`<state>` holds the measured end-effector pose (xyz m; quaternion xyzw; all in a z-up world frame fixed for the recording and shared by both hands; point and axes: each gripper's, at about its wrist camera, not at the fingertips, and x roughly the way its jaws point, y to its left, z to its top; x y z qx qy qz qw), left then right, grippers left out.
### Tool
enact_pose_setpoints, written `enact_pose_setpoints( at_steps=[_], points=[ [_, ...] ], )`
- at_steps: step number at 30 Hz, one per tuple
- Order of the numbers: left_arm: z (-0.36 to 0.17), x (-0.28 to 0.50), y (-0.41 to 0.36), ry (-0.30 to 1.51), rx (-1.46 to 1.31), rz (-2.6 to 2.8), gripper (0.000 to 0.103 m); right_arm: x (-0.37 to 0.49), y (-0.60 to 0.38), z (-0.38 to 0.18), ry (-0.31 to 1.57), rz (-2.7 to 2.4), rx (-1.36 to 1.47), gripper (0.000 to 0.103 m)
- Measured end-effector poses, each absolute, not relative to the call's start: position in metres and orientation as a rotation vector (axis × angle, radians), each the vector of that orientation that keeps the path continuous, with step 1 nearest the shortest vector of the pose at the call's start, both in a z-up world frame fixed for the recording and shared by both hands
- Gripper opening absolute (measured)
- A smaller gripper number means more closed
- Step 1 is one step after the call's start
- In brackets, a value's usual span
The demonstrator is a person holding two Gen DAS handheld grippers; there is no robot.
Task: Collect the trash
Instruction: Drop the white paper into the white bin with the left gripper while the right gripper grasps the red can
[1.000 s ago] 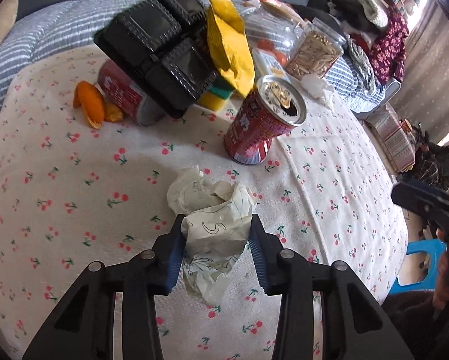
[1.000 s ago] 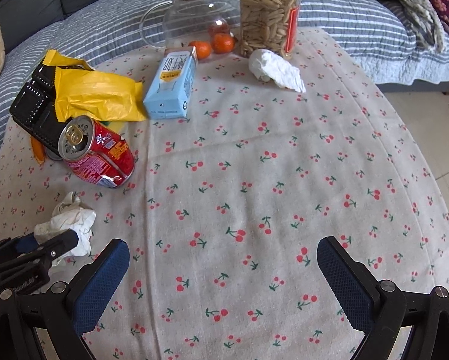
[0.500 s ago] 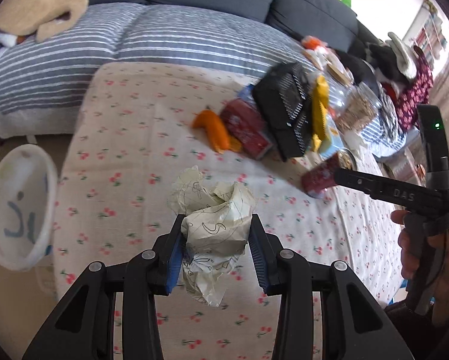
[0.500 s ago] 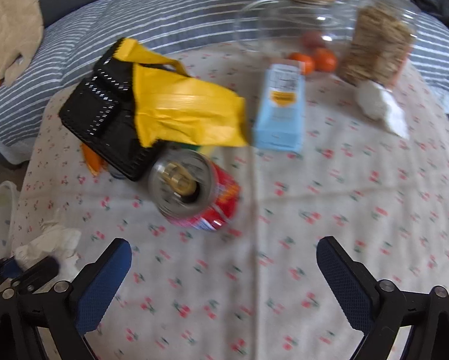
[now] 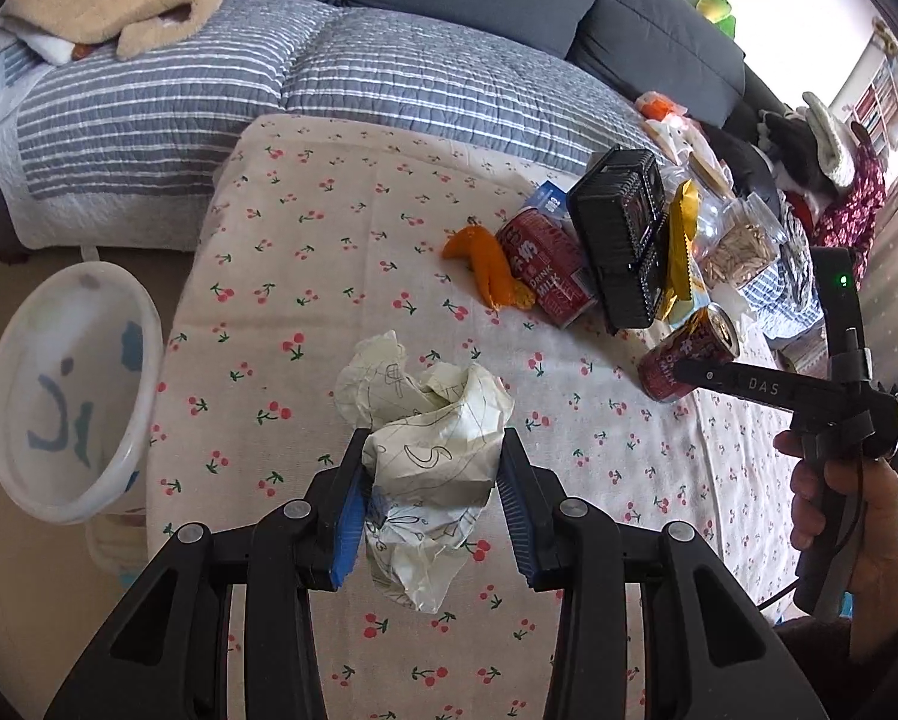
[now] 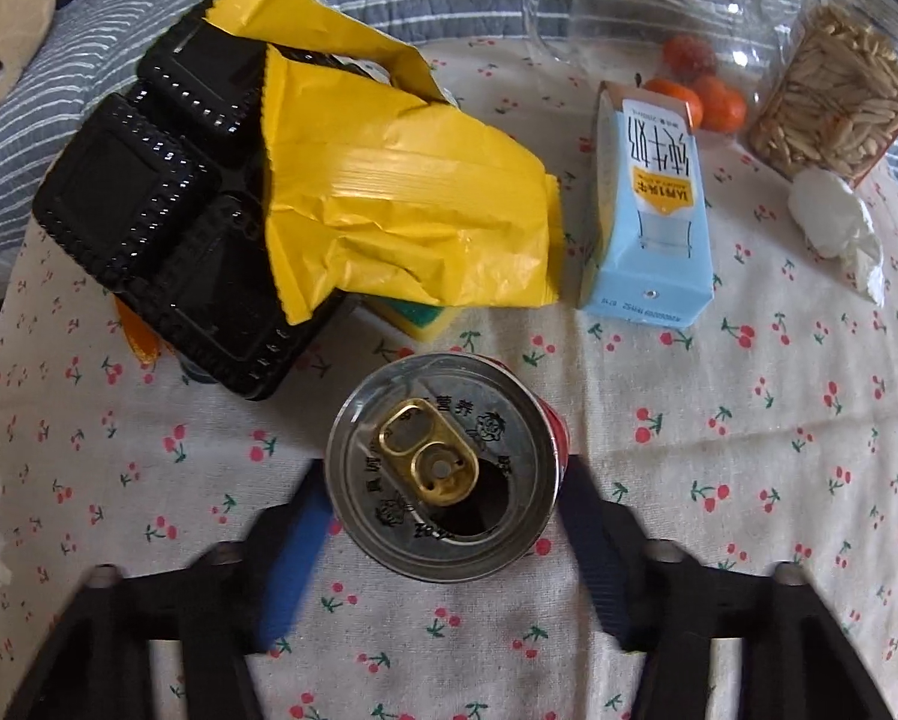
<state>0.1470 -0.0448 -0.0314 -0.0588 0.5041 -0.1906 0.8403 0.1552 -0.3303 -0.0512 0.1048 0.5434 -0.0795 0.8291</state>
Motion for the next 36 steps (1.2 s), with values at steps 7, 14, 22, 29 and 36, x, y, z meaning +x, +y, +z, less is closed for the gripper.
enact_pose_setpoints(
  at_steps=[7,14,22,29,36],
  points=[
    [-0.026,0.139,-0.03,1.048,-0.122,-0.384,0.043,0.146,-0.331,-0.046,1.146,-0.145,0.263,0.025],
    [-0.015,0.135,0.002,1.017,-0.101,-0.335,0.043,0.129,-0.319,-0.03,1.108,-0.101,0.27,0.017],
    [-0.009,0.136,0.043,1.013,-0.089,-0.253,0.043,0.119,-0.307,-0.016,1.091,0.001,0.339,0.008],
    [-0.013,0.139,0.061,1.001,-0.074,-0.247,0.043,0.122,-0.326,-0.01,1.06,-0.044,0.4,0.072],
    [-0.019,0.148,0.085,1.013,-0.124,-0.227,0.043,0.147,-0.302,-0.062,1.274,-0.043,0.403,0.072]
  ],
)
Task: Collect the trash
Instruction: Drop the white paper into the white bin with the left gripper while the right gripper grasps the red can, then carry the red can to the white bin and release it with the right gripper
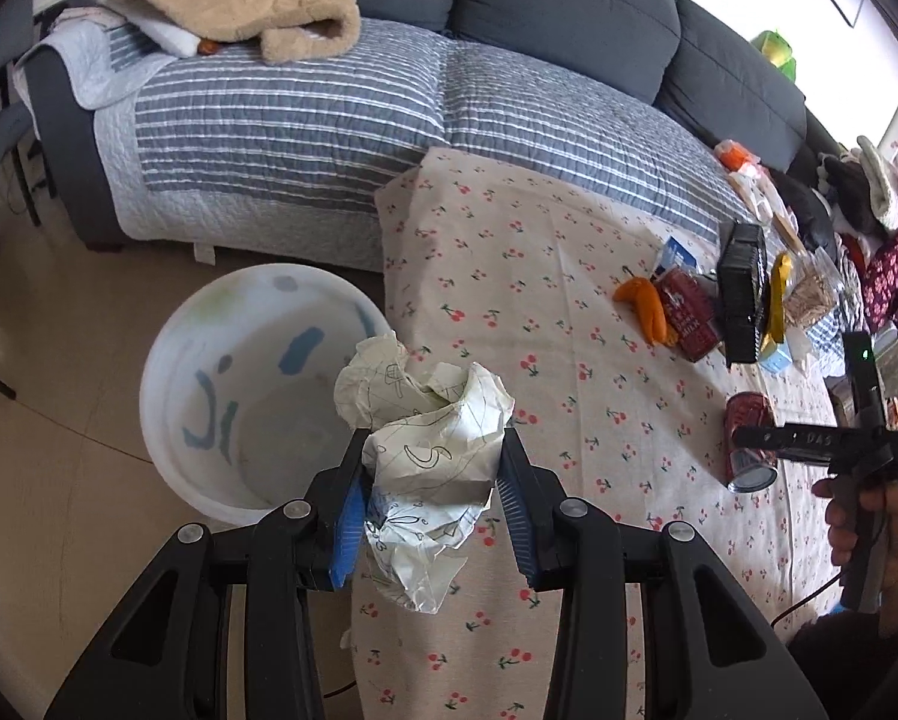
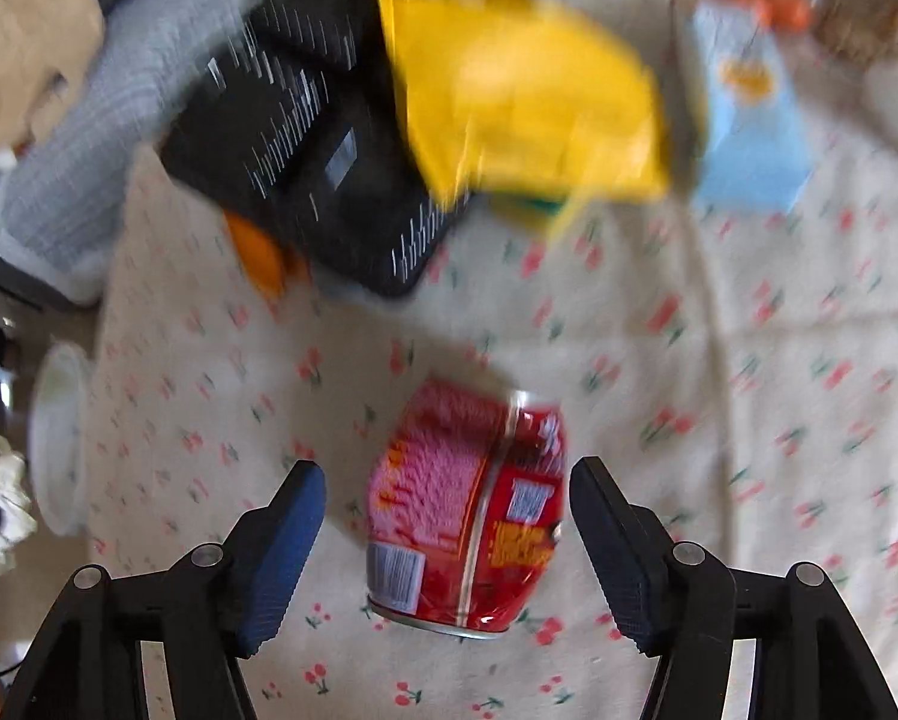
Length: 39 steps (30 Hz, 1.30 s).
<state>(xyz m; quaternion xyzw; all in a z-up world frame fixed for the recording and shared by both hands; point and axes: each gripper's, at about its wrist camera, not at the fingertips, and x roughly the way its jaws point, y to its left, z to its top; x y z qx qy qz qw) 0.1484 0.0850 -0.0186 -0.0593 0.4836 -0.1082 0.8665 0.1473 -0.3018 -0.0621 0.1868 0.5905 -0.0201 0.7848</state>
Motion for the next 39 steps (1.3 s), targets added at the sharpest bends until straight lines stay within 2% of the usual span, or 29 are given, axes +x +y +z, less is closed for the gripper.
enact_pose_setpoints(
  at_steps=[3,7,13,14,16,17,18,22,24,29,39],
  points=[
    [-0.021,0.154,0.096,1.012,-0.135,-0.197,0.043,0.155,-0.294,-0.076,1.305,-0.055,0.395,0.072],
    [-0.028,0.168,0.111,1.013,-0.16,-0.157,0.043,0.161,-0.281,-0.079,1.309,-0.027,0.369,0.036],
    [-0.05,0.191,0.133,0.997,-0.163,-0.073,0.045,0.158,-0.26,-0.065,1.247,0.0,0.285,0.036],
    [-0.054,0.194,0.137,1.001,-0.167,-0.053,0.05,0.156,-0.256,-0.063,1.238,0.011,0.282,0.036],
    [-0.061,0.2,0.145,1.034,-0.178,-0.011,0.066,0.153,-0.25,-0.062,1.226,0.028,0.272,0.036],
    [-0.063,0.202,0.149,1.05,-0.187,0.008,0.078,0.151,-0.246,-0.061,1.223,0.035,0.266,0.036],
    [-0.063,0.201,0.152,1.054,-0.192,0.017,0.084,0.15,-0.242,-0.061,1.22,0.042,0.261,0.036],
    [-0.053,0.191,0.166,1.051,-0.163,0.051,0.09,0.145,-0.229,-0.057,1.212,0.061,0.245,0.036],
    [-0.049,0.184,0.173,1.058,-0.135,0.07,0.097,0.147,-0.216,-0.053,1.204,0.079,0.235,0.036],
    [-0.044,0.163,0.192,1.08,-0.022,0.144,0.099,0.165,-0.162,-0.041,1.163,0.169,0.22,0.036],
    [-0.054,0.142,0.257,1.126,-0.109,0.196,0.101,0.228,-0.002,-0.062,1.131,0.366,0.155,0.036]
  ],
)
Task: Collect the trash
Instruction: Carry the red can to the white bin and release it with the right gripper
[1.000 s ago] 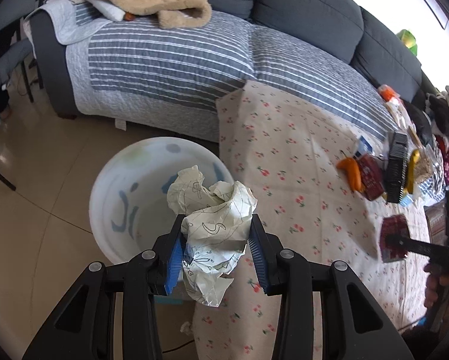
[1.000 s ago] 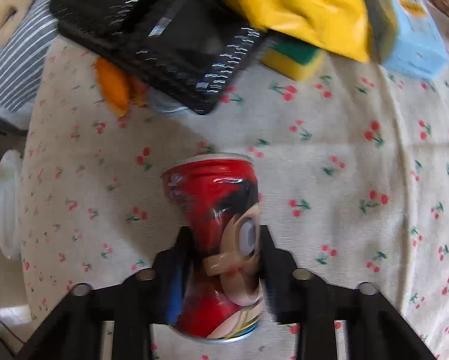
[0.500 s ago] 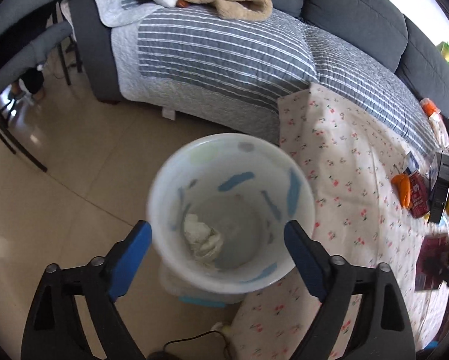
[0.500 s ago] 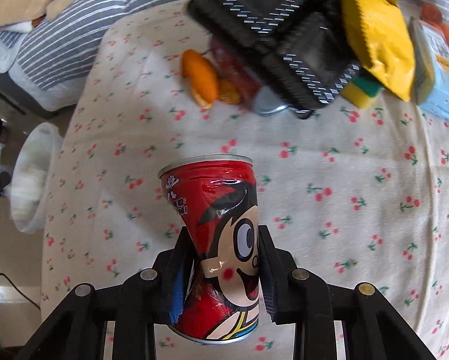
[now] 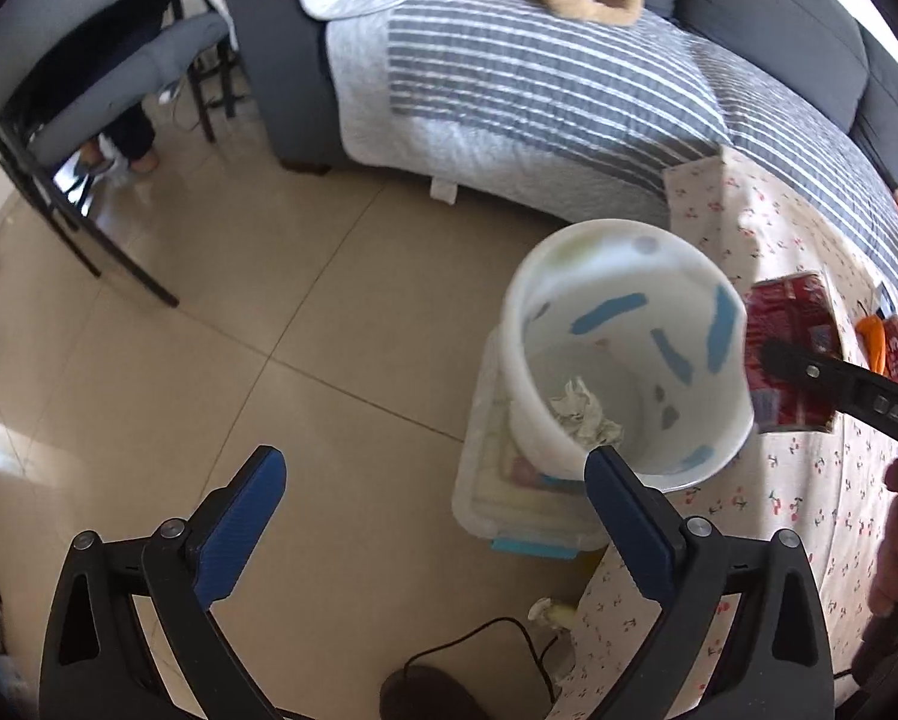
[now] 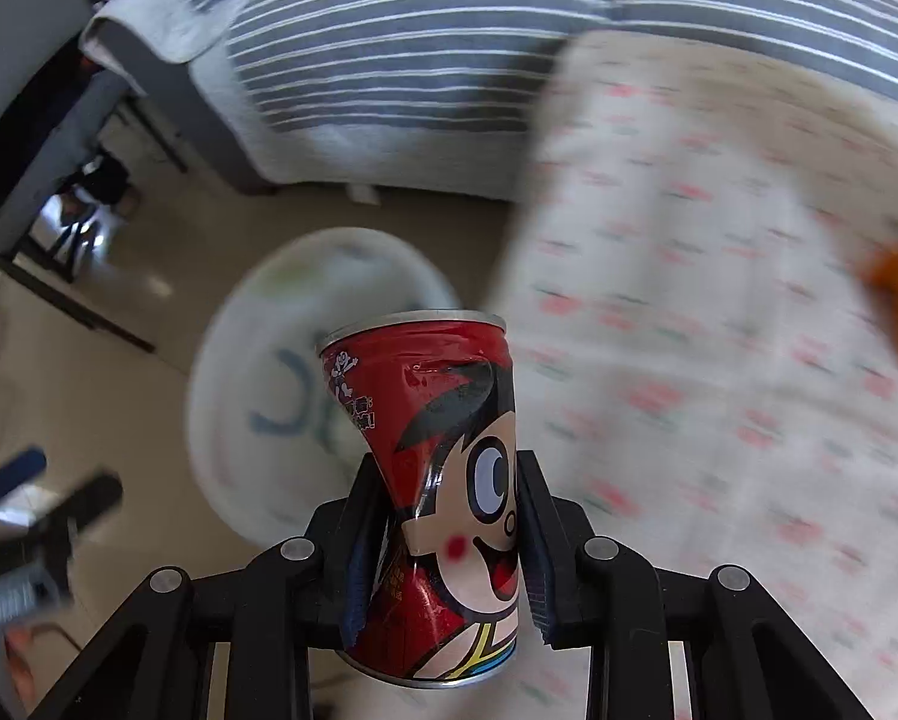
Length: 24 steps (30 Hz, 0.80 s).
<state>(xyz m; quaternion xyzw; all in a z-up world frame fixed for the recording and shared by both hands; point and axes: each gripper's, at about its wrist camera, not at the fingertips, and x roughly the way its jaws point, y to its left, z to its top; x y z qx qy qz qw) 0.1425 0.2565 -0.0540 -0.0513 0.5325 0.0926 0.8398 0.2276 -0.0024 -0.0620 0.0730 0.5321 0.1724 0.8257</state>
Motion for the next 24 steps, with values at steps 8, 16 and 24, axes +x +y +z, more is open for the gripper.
enact_pose_setpoints(
  at_steps=[8,16,24],
  points=[
    [-0.061,0.148,0.271,1.145,-0.16,0.198,0.101,0.244,0.041,-0.079,1.153,0.385,0.145,0.038],
    [-0.058,0.15,0.258,1.14,-0.174,0.173,0.102,0.236,0.034,-0.068,1.121,0.366,0.133,0.065],
    [-0.046,0.151,0.221,1.098,-0.16,0.121,0.103,0.215,-0.018,-0.048,1.099,0.301,0.111,0.076]
  ],
)
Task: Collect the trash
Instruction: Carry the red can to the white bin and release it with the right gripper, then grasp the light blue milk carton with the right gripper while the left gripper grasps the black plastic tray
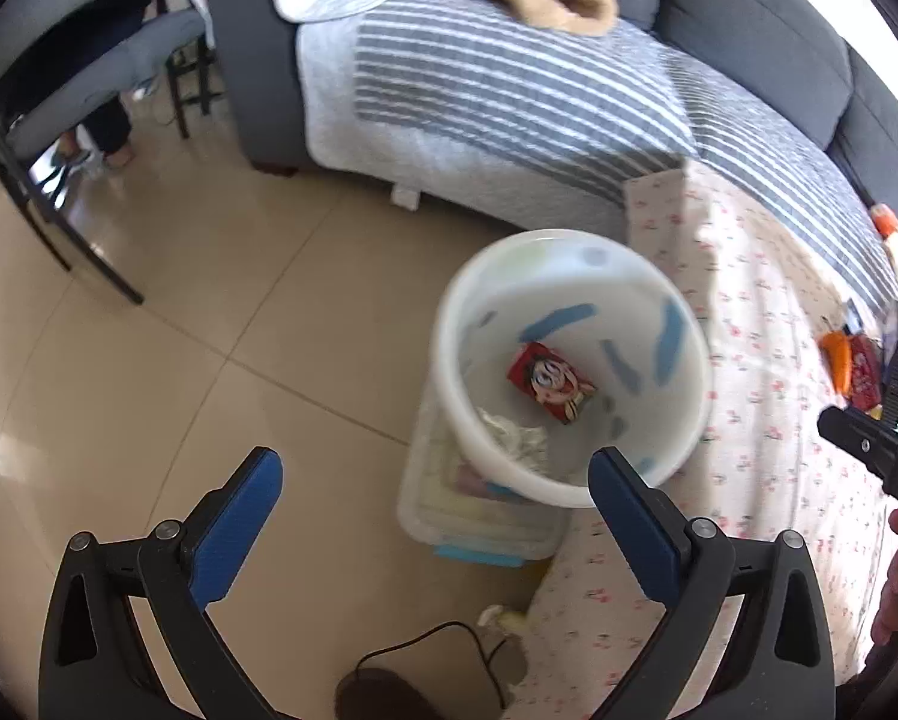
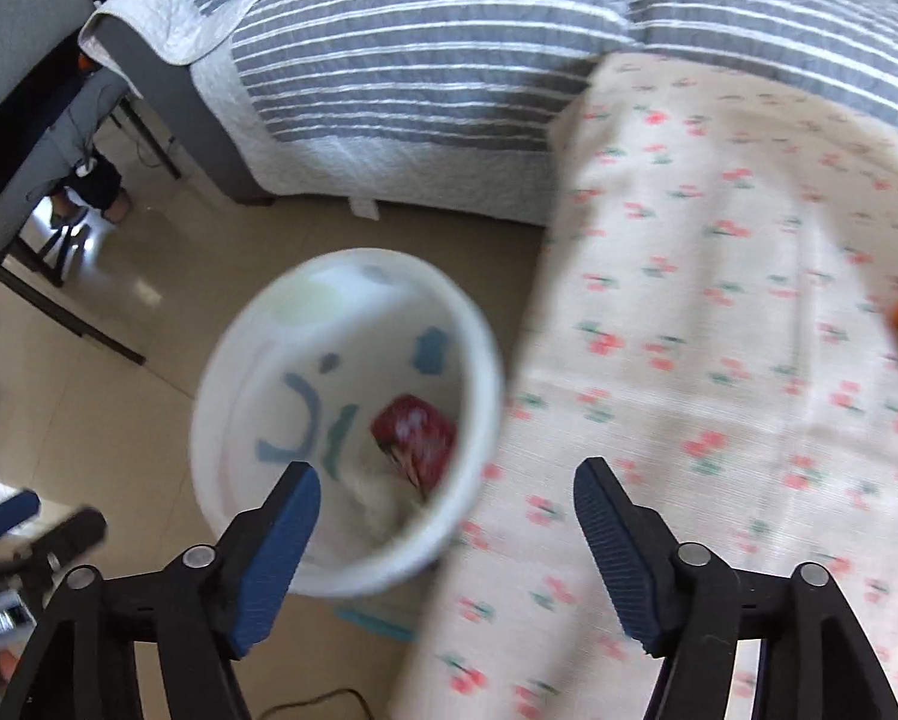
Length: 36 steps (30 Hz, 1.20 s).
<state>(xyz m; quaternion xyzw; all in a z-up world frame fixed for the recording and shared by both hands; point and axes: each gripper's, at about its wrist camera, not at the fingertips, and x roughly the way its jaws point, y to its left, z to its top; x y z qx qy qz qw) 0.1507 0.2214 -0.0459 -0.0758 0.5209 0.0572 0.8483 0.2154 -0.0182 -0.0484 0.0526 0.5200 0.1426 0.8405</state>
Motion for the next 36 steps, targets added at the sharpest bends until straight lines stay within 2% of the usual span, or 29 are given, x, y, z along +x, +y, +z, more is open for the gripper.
enact_pose_setpoints(
  at_steps=[14,21,30,36],
  points=[
    [-0.021,0.163,0.095,0.982,-0.042,-0.039,0.103,0.164,-0.185,-0.015,1.079,0.07,0.118,0.08],
    [-0.026,0.174,0.038,1.011,-0.028,-0.153,0.103,0.15,-0.293,-0.002,1.046,-0.11,0.229,0.08],
    [-0.029,0.195,-0.027,1.017,-0.011,-0.289,0.103,0.162,-0.413,-0.025,1.023,-0.325,0.441,0.081],
    [-0.025,0.199,-0.064,0.981,0.03,-0.302,0.103,0.184,-0.436,-0.049,1.041,-0.301,0.554,0.081]
  ],
)
